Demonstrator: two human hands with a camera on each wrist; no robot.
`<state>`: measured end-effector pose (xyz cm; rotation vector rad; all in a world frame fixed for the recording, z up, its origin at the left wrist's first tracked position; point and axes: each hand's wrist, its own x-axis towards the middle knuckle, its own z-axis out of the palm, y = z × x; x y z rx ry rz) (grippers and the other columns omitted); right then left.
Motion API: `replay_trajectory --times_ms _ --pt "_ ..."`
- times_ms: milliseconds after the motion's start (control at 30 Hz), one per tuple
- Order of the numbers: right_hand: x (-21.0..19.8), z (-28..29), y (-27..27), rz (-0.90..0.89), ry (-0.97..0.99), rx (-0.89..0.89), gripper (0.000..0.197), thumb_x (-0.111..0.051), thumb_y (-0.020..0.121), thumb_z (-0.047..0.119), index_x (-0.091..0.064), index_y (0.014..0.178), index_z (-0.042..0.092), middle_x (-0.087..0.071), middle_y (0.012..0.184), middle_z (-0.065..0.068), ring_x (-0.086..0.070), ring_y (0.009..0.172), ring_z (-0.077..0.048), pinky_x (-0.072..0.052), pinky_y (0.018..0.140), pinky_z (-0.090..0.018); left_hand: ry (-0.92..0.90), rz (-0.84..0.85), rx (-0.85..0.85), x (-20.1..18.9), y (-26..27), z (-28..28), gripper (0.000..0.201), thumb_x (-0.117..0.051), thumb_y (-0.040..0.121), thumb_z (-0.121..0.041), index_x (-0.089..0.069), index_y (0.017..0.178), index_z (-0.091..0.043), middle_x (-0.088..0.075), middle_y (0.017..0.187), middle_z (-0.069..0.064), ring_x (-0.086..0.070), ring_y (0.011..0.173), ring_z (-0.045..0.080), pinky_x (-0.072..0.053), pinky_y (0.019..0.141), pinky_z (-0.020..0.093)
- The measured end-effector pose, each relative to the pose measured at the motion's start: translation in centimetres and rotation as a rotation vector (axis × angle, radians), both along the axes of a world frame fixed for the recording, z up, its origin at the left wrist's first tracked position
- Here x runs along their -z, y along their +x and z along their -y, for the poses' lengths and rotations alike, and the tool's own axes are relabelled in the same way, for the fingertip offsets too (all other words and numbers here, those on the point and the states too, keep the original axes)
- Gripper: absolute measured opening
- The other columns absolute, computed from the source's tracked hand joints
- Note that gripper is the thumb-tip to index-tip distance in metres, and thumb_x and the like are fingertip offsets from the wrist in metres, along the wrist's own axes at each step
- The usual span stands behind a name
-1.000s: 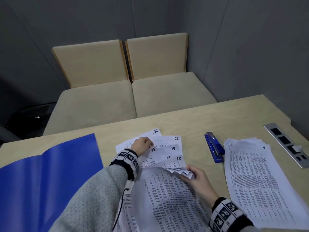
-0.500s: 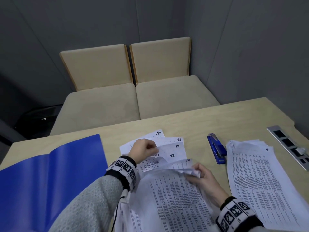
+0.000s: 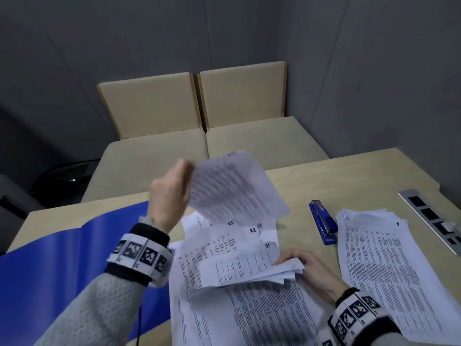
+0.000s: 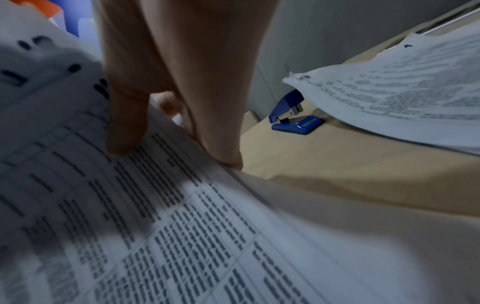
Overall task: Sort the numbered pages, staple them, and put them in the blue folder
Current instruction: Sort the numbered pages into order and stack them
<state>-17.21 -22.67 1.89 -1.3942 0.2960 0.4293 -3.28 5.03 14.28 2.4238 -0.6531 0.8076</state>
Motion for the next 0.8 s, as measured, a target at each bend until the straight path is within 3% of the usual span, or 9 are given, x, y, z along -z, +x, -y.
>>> replay_trajectory --times_ms 67,133,233,300,367,500,600,700,800 --pt "-0.6 0.2 0.1 -0.007 0.046 0.015 0.013 -0.063 0.075 0.005 -0.066 0.086 -0.001 -0.063 0.097 -0.023 -0.058 0.088 -0.033 -0.050 0.079 -0.042 -0.104 0.109 -0.051 -2.9 0.1 -0.9 0.010 -0.051 0.089 0.003 -0.055 0.095 -0.004 -0.064 0.075 0.012 -0.050 0.060 0.014 -0.031 0.058 0.019" --pt "-1.4 0.4 0.2 0.003 0.066 0.026 0.014 -0.063 0.075 -0.001 -0.065 0.088 0.001 -0.064 0.099 -0.017 -0.058 0.095 -0.028 -0.045 0.094 -0.044 -0.271 0.071 -0.015 -5.4 0.7 -1.9 0.007 -0.048 0.093 -0.003 -0.052 0.090 -0.009 -0.056 0.070 0.001 -0.045 0.059 0.011 -0.032 0.054 0.023" --pt "-2.8 0.5 0.7 0.022 0.128 0.014 0.017 -0.060 0.072 -0.008 -0.065 0.086 0.000 -0.065 0.096 -0.014 -0.060 0.095 -0.027 -0.050 0.091 -0.039 -0.339 -0.151 0.065 -7.2 2.3 -3.0 0.010 -0.047 0.096 -0.010 -0.052 0.088 -0.012 -0.054 0.074 -0.010 -0.047 0.063 -0.002 -0.037 0.058 0.013" --pt "-3.5 0.4 1.0 0.025 0.148 0.003 0.021 -0.056 0.075 -0.016 -0.065 0.084 0.001 -0.066 0.091 -0.013 -0.063 0.090 -0.025 -0.055 0.085 -0.034 -0.221 -0.308 0.102 -6.8 3.5 -3.4 0.011 -0.048 0.096 -0.012 -0.053 0.086 -0.010 -0.056 0.075 -0.005 -0.048 0.064 0.001 -0.039 0.060 0.018" --pt "-3.9 0.2 1.2 0.036 0.144 -0.023 0.028 -0.052 0.078 -0.021 -0.067 0.082 0.003 -0.068 0.087 -0.011 -0.064 0.087 -0.021 -0.056 0.081 -0.029 -0.077 -0.467 0.170 -5.3 4.3 -3.4 0.014 -0.049 0.096 -0.013 -0.055 0.084 -0.015 -0.058 0.075 -0.005 -0.052 0.067 0.005 -0.040 0.064 0.022" --pt "-3.8 -0.8 1.5 0.054 0.132 0.000 0.027 -0.053 0.082 -0.018 -0.066 0.086 0.005 -0.067 0.079 -0.005 -0.063 0.078 -0.015 -0.054 0.070 -0.021 0.064 -0.750 0.324 -0.1 4.0 -2.2 0.025 -0.050 0.096 -0.014 -0.055 0.080 -0.032 -0.057 0.065 -0.016 -0.051 0.061 -0.003 -0.039 0.063 0.019" --pt "-2.6 -1.9 1.8 0.063 0.098 0.086 0.020 -0.058 0.082 -0.013 -0.065 0.095 0.000 -0.067 0.093 -0.009 -0.063 0.085 -0.018 -0.052 0.072 -0.022 0.103 -0.890 0.408 4.7 2.3 -0.6 0.026 -0.050 0.096 -0.012 -0.056 0.079 -0.031 -0.055 0.061 -0.015 -0.049 0.058 0.001 -0.040 0.060 0.018" --pt "-0.5 -3.0 2.1 0.090 -0.085 0.157 0.020 -0.065 0.078 -0.012 -0.061 0.097 -0.007 -0.049 0.116 -0.006 -0.056 0.096 -0.013 -0.051 0.072 -0.018 0.081 -1.021 0.432 9.6 0.0 0.6 0.024 -0.049 0.096 -0.017 -0.057 0.079 -0.032 -0.056 0.066 -0.014 -0.049 0.061 -0.001 -0.043 0.064 0.021" --pt "0.9 -3.6 2.2 0.121 -0.174 0.097 0.019 -0.069 0.075 -0.011 -0.062 0.091 -0.004 -0.051 0.111 -0.001 -0.056 0.094 -0.002 -0.045 0.069 -0.005 0.058 -1.110 0.452 12.9 -1.4 0.8 0.018 -0.050 0.095 -0.020 -0.059 0.081 -0.028 -0.057 0.071 -0.015 -0.051 0.064 -0.002 -0.043 0.069 0.022"
